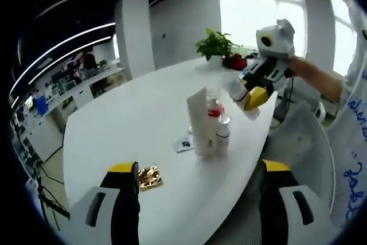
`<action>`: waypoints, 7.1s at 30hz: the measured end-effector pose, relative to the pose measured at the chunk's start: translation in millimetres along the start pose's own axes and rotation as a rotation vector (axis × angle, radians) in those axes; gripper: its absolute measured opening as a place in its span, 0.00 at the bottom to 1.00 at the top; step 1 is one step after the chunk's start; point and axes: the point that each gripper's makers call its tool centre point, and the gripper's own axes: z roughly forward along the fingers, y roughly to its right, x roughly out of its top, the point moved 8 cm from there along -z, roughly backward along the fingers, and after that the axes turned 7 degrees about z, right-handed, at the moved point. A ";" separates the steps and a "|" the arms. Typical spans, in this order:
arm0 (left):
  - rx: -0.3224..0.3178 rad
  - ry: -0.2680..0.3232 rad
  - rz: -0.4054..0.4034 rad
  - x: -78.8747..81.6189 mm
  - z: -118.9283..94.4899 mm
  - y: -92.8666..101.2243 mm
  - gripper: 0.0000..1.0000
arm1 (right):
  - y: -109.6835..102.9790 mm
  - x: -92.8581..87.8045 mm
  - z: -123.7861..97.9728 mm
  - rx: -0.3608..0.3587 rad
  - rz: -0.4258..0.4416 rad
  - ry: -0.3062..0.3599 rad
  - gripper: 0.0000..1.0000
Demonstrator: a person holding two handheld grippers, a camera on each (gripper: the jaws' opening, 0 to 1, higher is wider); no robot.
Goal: Arrange the skincare products in the storage area until every visible bottle or jar stands upright without overlapping.
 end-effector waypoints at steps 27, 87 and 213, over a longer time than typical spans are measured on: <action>-0.194 0.207 -0.181 14.0 26.7 7.4 0.41 | -33.8 -5.6 52.2 0.156 0.013 0.008 0.19; -0.243 -0.006 -0.160 7.4 71.3 8.2 0.19 | -33.2 -34.0 79.9 0.098 -0.028 -0.099 0.20; -0.237 -0.326 0.052 -44.7 113.8 6.1 0.15 | 19.4 -70.4 49.8 -0.141 0.166 -0.160 0.21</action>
